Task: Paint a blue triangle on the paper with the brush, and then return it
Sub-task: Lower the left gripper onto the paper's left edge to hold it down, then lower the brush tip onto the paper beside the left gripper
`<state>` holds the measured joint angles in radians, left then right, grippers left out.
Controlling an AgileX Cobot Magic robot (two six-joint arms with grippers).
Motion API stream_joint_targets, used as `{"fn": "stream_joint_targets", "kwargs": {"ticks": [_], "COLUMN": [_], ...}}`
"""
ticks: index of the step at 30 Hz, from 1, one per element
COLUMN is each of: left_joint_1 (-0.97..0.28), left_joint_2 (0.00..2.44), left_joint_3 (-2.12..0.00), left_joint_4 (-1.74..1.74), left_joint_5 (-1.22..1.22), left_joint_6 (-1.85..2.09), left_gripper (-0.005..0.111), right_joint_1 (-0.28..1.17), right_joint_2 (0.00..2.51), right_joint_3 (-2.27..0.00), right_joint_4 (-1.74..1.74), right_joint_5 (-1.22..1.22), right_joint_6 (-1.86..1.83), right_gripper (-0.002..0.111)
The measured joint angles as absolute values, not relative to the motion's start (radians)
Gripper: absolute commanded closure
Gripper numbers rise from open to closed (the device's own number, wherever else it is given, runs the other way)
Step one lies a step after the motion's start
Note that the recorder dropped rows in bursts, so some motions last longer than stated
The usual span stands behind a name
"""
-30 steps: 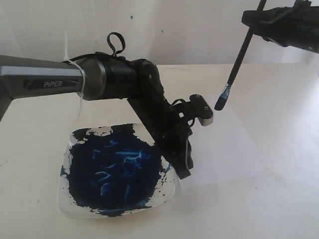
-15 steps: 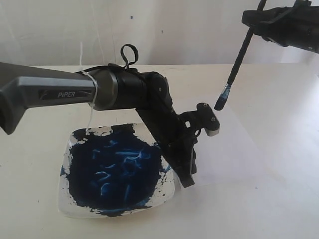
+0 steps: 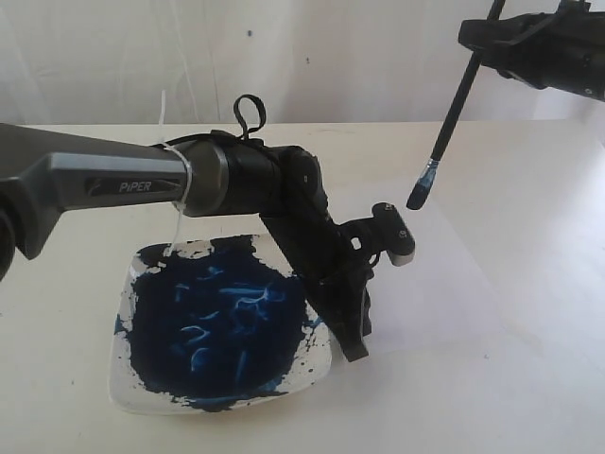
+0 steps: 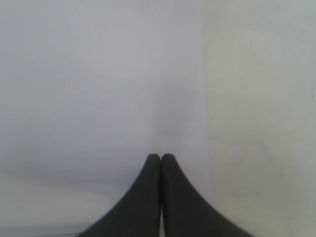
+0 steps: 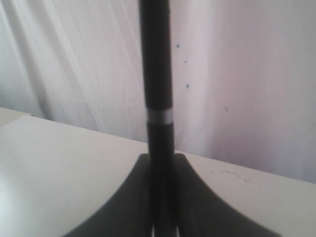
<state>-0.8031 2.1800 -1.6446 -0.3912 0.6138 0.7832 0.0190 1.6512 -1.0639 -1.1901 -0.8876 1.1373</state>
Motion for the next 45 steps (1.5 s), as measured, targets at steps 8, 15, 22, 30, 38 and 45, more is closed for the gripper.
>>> {"fn": "stream_joint_targets", "kwargs": {"ticks": [8,15,22,30,38,45], "left_joint_1": [-0.803,-0.803,-0.803,-0.803,-0.803,-0.803], "left_joint_2": [2.188,2.188,2.188,2.188,2.189,2.189], "left_joint_3": [-1.645,-1.646,-1.646,-1.646,-1.646,-1.646], "left_joint_4": [-0.391,-0.391,-0.391,-0.391,-0.391,-0.391], "left_joint_5": [0.616,0.617,0.617,0.611,0.605,0.596], "left_joint_6": [0.786,0.786,0.786,0.786,0.786,0.786], "left_gripper": [0.107,0.107,0.107,0.107,0.107,0.107], "right_joint_1": [0.019,0.019,0.019,0.051,0.137,0.144], "right_joint_2": [1.651,1.651,1.651,1.688,1.780,1.860], "right_joint_3": [-1.064,-1.064,-1.064,-1.076,-1.134,-1.155], "right_joint_4": [-1.190,-1.190,-1.190,-1.112,-1.106,-1.106], "right_joint_5": [-0.888,-0.889,-0.889,-0.887,-0.900,-0.968], "right_joint_6": [1.137,1.137,1.137,1.104,0.933,0.863], "right_gripper": [0.108,0.108,0.108,0.108,0.108,0.108]}}
